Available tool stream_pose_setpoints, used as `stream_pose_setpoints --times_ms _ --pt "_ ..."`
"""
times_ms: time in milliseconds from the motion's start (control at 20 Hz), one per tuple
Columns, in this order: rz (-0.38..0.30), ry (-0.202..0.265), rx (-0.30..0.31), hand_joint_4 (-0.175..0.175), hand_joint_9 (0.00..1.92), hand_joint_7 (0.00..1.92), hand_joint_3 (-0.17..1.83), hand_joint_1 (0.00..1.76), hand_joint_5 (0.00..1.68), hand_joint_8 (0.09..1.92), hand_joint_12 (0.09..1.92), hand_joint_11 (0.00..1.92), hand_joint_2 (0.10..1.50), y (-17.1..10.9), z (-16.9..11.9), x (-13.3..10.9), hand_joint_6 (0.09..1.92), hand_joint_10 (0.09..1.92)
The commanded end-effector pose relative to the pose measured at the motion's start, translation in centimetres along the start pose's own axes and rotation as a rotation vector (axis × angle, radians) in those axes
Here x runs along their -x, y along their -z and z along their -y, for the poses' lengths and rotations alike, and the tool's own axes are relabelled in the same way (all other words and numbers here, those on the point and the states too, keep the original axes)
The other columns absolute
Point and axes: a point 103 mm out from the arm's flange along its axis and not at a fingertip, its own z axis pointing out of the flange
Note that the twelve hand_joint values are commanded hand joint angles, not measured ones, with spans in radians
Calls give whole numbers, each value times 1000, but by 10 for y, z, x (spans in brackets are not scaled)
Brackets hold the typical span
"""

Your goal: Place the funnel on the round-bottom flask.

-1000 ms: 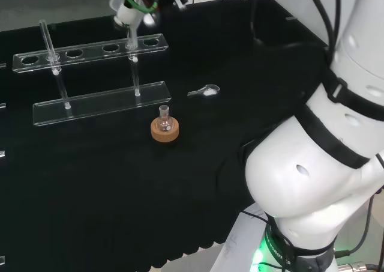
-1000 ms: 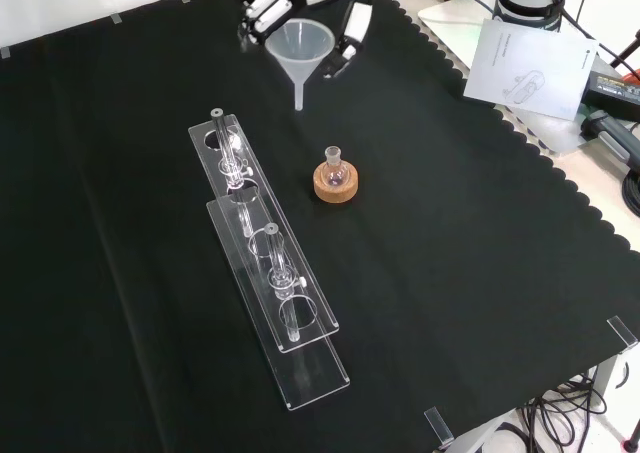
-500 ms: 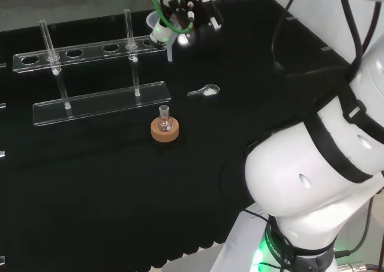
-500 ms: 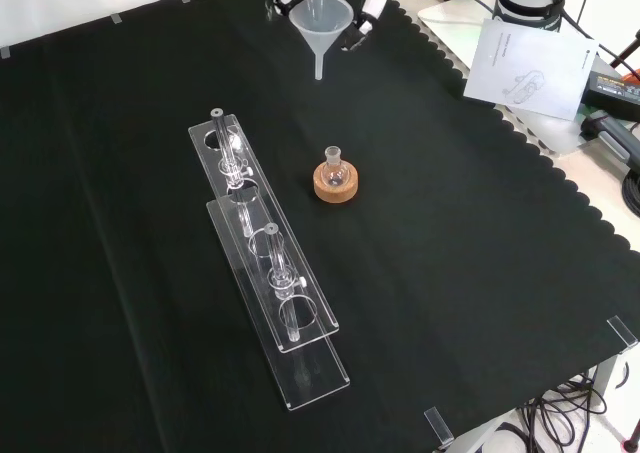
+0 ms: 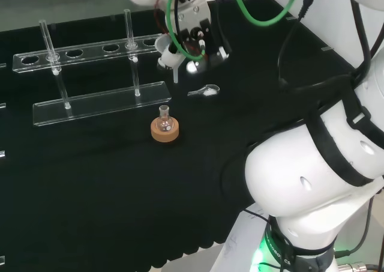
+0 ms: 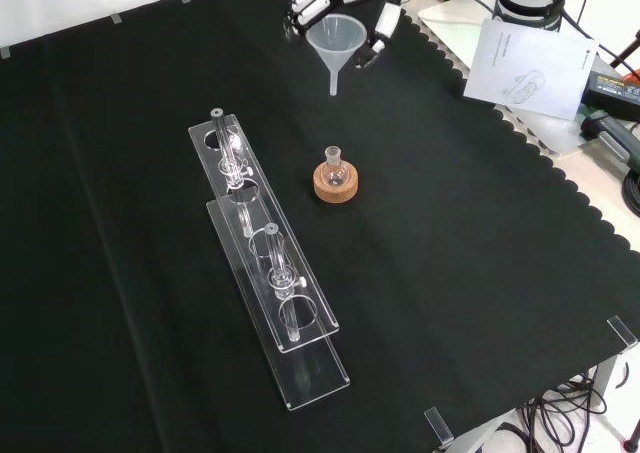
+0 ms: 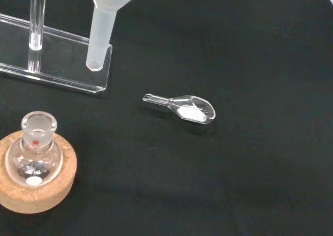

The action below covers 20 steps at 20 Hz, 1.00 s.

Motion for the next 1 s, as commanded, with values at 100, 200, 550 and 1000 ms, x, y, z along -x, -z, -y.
stream_pose_setpoints --times_ms 100,200,550,1000 --pt "-6 7 18 -83 869 615 498 699 550 886 1257 554 835 -18 -4 -14 669 749" --pt "5 2 8 -84 868 612 498 699 550 888 1258 553 834 -8 -8 -55 670 751" --pt "7 21 20 -86 860 591 500 700 549 892 1259 551 833 -20 -19 -70 672 755" --pt "29 31 -2 -88 848 567 502 702 548 902 1259 550 832 -36 -27 -68 674 761"
